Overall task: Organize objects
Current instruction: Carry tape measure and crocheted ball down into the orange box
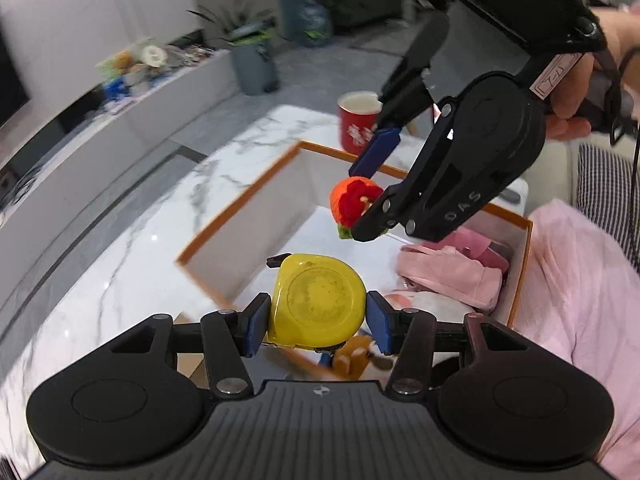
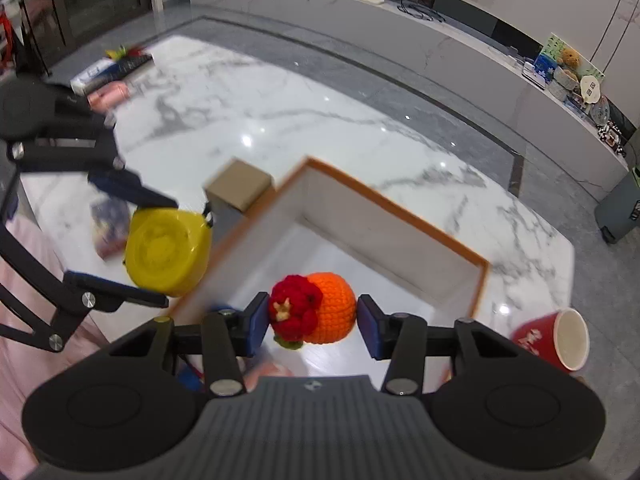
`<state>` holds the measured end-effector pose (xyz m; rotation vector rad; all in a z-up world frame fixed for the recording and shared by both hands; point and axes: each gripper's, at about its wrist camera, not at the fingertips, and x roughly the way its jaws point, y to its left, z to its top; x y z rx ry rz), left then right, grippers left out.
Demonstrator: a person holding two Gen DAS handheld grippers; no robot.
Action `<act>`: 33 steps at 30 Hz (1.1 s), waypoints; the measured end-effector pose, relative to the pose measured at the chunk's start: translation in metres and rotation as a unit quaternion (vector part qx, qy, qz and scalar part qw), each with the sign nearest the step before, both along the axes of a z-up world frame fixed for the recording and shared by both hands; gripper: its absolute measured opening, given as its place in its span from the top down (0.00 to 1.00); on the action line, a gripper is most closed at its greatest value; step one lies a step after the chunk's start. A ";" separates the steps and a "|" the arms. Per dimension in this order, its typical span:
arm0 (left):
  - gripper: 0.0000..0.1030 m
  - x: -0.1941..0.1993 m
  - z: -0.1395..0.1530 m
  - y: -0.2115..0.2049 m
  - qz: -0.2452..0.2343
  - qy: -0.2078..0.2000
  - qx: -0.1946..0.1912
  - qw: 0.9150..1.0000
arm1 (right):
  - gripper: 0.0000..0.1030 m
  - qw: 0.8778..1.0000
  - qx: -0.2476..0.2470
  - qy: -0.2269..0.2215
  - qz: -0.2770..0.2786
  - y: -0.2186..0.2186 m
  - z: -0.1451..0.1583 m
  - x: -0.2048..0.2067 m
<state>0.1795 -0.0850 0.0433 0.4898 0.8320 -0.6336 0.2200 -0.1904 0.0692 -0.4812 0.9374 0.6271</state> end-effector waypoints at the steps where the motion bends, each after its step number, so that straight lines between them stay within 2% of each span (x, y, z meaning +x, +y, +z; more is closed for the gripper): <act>1: 0.43 0.007 -0.010 -0.017 -0.010 0.004 0.013 1.000 | 0.52 1.000 -0.007 0.003 0.001 -0.005 -0.006 0.002; 4: 0.43 0.025 -0.034 -0.038 -0.034 0.030 0.052 0.998 | 0.52 1.000 -0.023 0.012 0.013 -0.017 -0.024 0.008; 8: 0.43 0.054 -0.053 -0.037 -0.018 0.074 0.080 0.994 | 0.52 0.999 -0.024 0.028 0.020 -0.022 -0.051 0.023; 11: 0.43 0.070 -0.069 -0.042 -0.022 0.083 0.109 0.990 | 0.52 0.998 -0.018 0.042 0.041 -0.017 -0.071 0.033; 17: 0.43 0.090 -0.098 -0.045 -0.079 0.118 0.175 0.974 | 0.52 0.996 -0.023 0.066 0.058 -0.009 -0.105 0.054; 20: 0.43 0.102 -0.109 -0.045 -0.095 0.142 0.189 0.967 | 0.52 0.995 -0.016 0.080 0.063 -0.006 -0.115 0.062; 26: 0.42 0.107 -0.126 -0.044 -0.145 0.195 0.220 0.945 | 0.52 0.993 0.010 0.106 0.056 -0.002 -0.129 0.071; 31: 0.42 0.112 -0.136 -0.041 -0.154 0.225 0.228 0.935 | 0.52 0.990 0.031 0.126 0.048 -0.003 -0.133 0.074; 33: 0.42 0.114 -0.137 -0.038 -0.153 0.234 0.224 0.934 | 0.52 0.989 0.037 0.134 0.043 -0.002 -0.135 0.075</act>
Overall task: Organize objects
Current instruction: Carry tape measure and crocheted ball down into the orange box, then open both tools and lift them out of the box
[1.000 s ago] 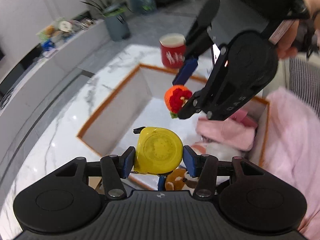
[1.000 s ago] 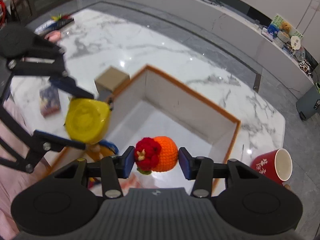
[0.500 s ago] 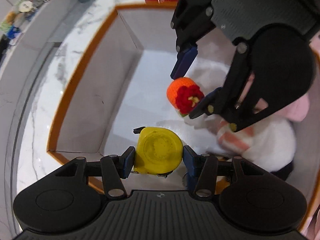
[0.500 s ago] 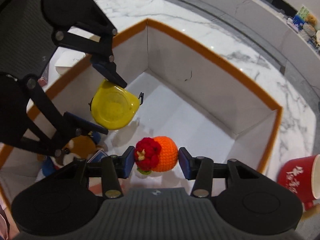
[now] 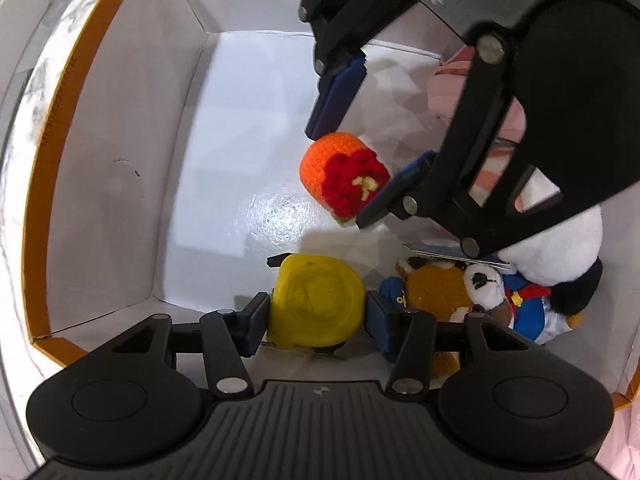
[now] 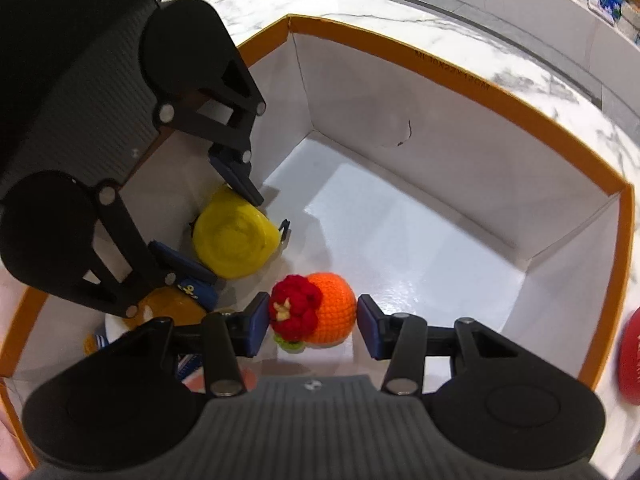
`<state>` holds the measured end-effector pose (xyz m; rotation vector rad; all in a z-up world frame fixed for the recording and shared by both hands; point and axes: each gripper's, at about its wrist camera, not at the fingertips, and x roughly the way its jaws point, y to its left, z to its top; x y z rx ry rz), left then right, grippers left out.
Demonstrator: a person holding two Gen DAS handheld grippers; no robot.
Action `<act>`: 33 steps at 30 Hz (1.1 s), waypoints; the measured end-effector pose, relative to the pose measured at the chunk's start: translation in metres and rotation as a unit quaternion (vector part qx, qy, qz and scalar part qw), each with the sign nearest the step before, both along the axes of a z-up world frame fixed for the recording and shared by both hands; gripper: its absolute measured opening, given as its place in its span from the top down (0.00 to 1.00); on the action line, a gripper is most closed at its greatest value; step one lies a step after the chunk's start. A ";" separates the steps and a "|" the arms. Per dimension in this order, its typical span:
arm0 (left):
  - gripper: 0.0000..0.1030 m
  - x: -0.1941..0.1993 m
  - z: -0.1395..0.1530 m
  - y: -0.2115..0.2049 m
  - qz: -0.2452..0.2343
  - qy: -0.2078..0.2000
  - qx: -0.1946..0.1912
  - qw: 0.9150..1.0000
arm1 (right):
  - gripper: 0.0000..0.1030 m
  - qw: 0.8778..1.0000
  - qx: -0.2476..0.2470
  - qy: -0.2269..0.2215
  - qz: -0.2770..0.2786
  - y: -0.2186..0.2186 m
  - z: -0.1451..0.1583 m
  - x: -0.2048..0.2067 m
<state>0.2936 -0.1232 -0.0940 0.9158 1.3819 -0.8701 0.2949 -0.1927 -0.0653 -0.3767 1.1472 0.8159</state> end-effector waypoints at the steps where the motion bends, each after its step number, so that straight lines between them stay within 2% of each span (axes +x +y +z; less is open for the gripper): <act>1: 0.42 0.001 0.000 0.001 0.003 0.004 0.000 1.000 | 0.52 1.000 0.001 0.005 -0.003 0.001 -0.001 0.000; 8: 0.35 0.002 0.003 0.010 0.016 0.010 -0.010 1.000 | 0.52 0.999 0.014 0.037 -0.029 0.006 -0.005 0.005; 12: 0.34 -0.002 0.009 0.015 0.011 -0.003 -0.018 1.000 | 0.51 0.998 0.021 0.052 -0.042 0.007 -0.006 0.007; 15: 0.34 -0.004 0.018 0.018 0.020 -0.013 -0.030 0.999 | 0.51 0.997 0.022 0.061 -0.050 0.008 -0.007 0.007; 20: 0.34 -0.016 0.039 0.026 0.011 -0.042 -0.046 0.998 | 0.51 0.992 0.031 0.103 -0.069 0.009 -0.010 0.006; 24: 0.33 -0.028 0.054 0.031 0.018 -0.045 -0.073 0.996 | 0.51 0.989 0.036 0.117 -0.088 0.010 -0.013 0.004; 30: 0.33 -0.036 0.065 0.014 0.027 -0.069 -0.083 0.994 | 0.51 0.989 0.028 0.111 -0.097 0.017 -0.014 0.000; 33: 0.33 -0.051 0.063 0.015 0.034 -0.078 -0.091 0.992 | 0.47 0.991 0.014 0.098 -0.092 0.021 -0.012 -0.004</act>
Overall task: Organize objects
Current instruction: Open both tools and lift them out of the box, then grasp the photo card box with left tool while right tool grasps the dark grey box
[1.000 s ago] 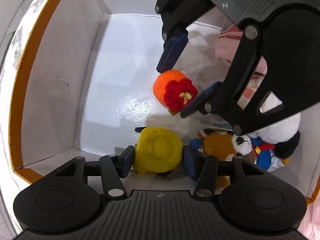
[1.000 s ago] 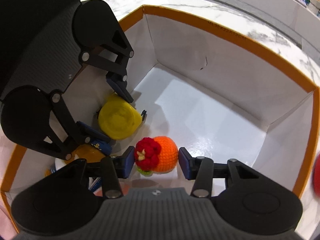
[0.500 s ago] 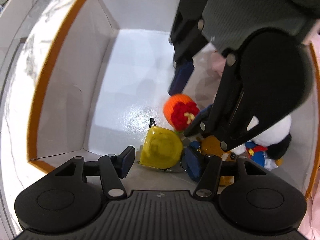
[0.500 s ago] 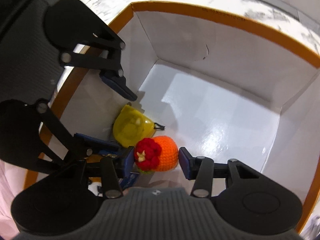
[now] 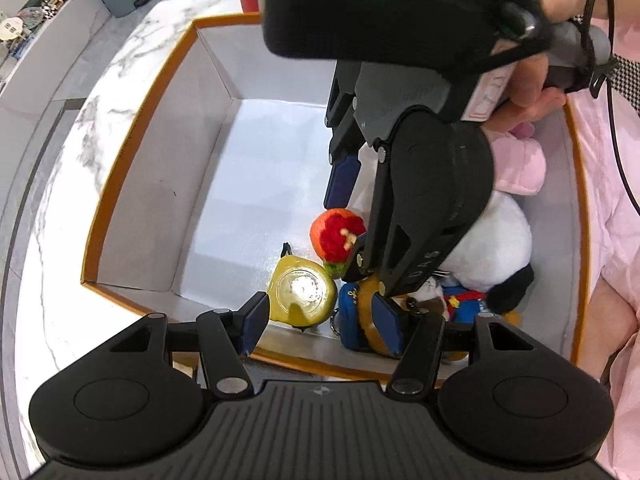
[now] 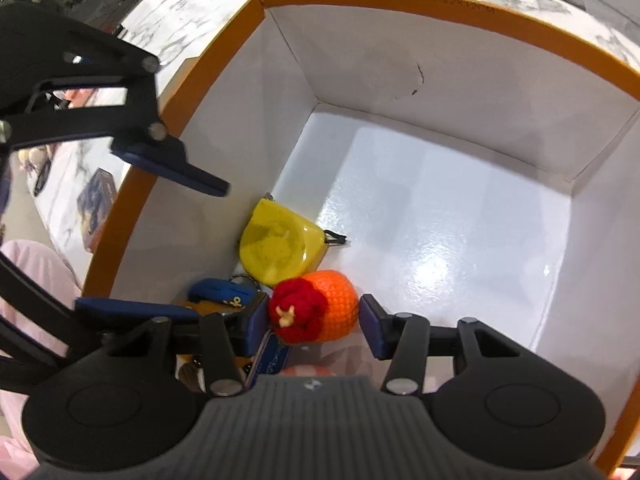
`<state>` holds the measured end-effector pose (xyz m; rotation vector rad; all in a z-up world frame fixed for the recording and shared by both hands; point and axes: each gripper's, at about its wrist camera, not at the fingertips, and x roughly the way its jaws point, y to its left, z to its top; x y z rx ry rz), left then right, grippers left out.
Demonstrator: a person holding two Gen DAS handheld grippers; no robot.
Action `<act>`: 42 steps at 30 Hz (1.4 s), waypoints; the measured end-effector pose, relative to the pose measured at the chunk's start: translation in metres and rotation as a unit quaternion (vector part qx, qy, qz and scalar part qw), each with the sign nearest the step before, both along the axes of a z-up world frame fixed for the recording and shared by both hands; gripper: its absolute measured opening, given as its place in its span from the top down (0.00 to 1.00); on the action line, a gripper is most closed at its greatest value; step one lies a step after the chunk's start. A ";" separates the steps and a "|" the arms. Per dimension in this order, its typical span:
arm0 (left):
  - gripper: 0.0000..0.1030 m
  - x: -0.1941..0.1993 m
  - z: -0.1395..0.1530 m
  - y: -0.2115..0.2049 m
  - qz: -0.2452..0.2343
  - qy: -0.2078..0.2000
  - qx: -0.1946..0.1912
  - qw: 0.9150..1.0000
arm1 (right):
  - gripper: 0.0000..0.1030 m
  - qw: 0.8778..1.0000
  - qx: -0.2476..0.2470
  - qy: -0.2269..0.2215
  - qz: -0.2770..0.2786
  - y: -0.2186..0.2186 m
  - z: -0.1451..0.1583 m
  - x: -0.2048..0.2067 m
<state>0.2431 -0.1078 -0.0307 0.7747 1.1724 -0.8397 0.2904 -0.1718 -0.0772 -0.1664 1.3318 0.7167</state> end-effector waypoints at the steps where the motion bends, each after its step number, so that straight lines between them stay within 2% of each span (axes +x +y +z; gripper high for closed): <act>1: 0.33 -0.002 0.003 0.003 0.002 -0.004 -0.003 1.000 | 0.45 1.000 -0.004 -0.002 -0.003 0.000 0.001 -0.001; 4: 0.33 -0.009 0.012 0.006 0.007 -0.013 -0.013 1.000 | 0.43 1.000 -0.009 -0.004 -0.008 0.001 0.003 -0.004; 6: 0.33 -0.014 0.019 0.008 0.013 -0.019 -0.021 0.999 | 0.38 1.000 -0.014 -0.010 -0.013 0.001 0.006 -0.006; 13: 0.33 -0.034 0.045 0.022 0.044 -0.050 -0.043 0.997 | 0.38 0.999 -0.016 -0.034 -0.030 0.003 0.027 -0.017; 20: 0.33 -0.067 0.078 0.050 0.073 -0.088 -0.053 0.992 | 0.38 0.995 -0.001 -0.095 -0.016 0.011 0.079 -0.043; 22: 0.33 -0.078 0.088 0.063 0.088 -0.092 -0.051 0.991 | 0.39 0.993 0.007 -0.115 -0.005 0.008 0.096 -0.035; 25: 0.33 -0.095 0.090 0.085 0.106 -0.099 -0.041 0.989 | 0.39 0.988 0.022 -0.149 0.023 0.011 0.123 -0.068; 28: 0.33 -0.107 0.085 0.108 0.144 -0.105 -0.028 0.984 | 0.39 0.984 0.029 -0.170 0.052 0.028 0.136 -0.082; 31: 0.26 -0.120 0.072 0.127 0.161 -0.107 -0.015 0.981 | 0.40 0.979 0.020 -0.181 0.092 0.054 0.136 -0.092; 34: 0.26 -0.131 0.054 0.142 0.164 -0.102 0.007 0.981 | 0.40 0.970 -0.011 -0.197 0.138 0.082 0.129 -0.100; 39: 0.25 -0.137 0.023 0.164 0.166 -0.088 0.032 0.982 | 0.40 0.959 -0.081 -0.204 0.180 0.122 0.105 -0.092; 42: 0.23 -0.131 0.005 0.172 0.153 -0.079 0.044 0.984 | 0.40 0.947 -0.119 -0.208 0.216 0.141 0.094 -0.086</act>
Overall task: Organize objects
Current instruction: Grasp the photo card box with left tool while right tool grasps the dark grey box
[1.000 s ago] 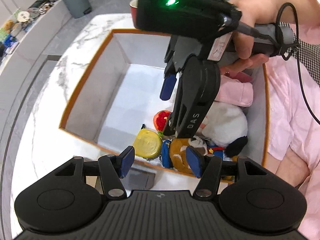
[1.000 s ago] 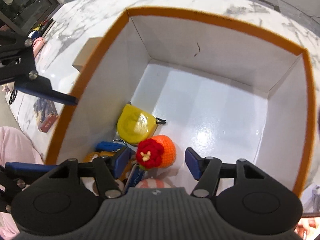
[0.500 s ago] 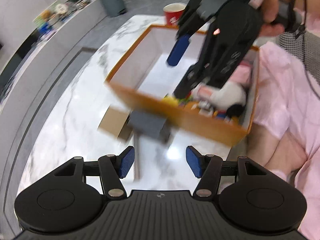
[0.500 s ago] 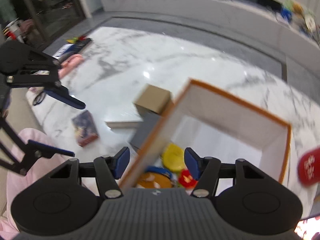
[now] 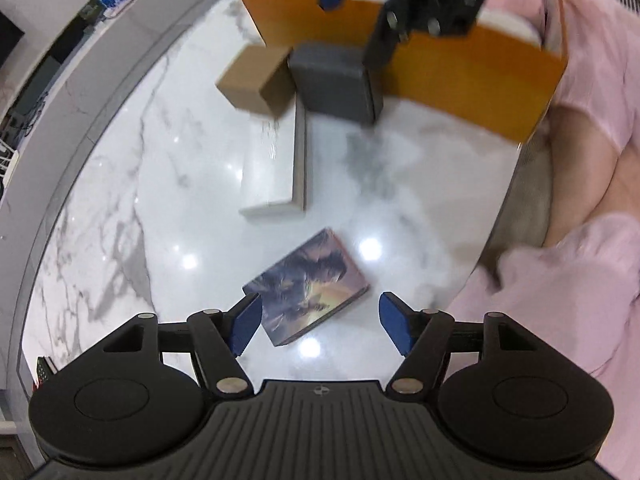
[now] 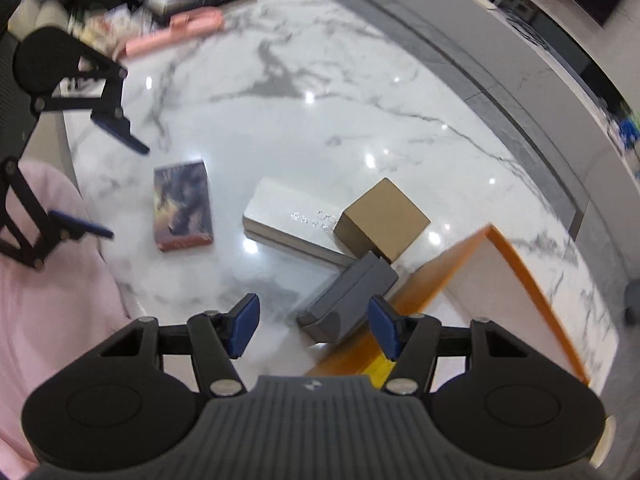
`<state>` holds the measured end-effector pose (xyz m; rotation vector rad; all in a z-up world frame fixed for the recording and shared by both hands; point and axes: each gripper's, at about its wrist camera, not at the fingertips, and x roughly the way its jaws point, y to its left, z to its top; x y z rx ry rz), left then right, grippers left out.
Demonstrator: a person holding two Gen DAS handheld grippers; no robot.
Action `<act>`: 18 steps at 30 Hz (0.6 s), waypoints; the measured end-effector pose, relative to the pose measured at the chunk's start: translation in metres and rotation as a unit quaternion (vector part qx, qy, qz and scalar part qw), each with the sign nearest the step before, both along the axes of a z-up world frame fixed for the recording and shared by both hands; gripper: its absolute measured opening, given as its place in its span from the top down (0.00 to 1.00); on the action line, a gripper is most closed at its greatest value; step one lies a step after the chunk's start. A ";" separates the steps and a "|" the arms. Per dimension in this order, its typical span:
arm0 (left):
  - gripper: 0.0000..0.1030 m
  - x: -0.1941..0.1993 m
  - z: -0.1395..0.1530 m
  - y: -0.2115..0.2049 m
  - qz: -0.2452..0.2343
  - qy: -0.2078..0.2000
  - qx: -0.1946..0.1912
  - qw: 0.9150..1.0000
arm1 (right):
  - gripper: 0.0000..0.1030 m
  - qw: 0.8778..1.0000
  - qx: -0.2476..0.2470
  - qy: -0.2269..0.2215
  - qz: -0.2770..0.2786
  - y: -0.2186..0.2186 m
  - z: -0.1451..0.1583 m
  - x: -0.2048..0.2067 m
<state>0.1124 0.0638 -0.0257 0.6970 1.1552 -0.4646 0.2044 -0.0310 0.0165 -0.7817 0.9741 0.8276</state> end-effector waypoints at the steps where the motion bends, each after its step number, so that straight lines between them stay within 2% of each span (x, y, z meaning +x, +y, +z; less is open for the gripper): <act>1: 0.23 0.004 -0.006 0.002 -0.006 0.005 0.001 1.000 | 0.40 1.000 -0.016 -0.004 0.014 0.005 -0.004 0.002; 4: 0.22 0.007 -0.025 0.005 -0.035 0.014 0.011 0.999 | 0.39 0.997 -0.070 -0.003 0.033 0.021 -0.018 0.014; 9: 0.22 0.015 -0.051 0.010 -0.091 0.030 0.036 0.995 | 0.39 0.993 -0.116 0.025 0.006 0.034 -0.032 0.040; 13: 0.22 0.017 -0.059 0.009 -0.144 0.040 0.056 0.987 | 0.39 0.987 -0.151 0.050 -0.023 0.043 -0.041 0.053; 18: 0.16 0.020 -0.067 0.005 -0.197 0.057 0.082 0.975 | 0.39 0.978 -0.183 0.078 -0.056 0.053 -0.053 0.063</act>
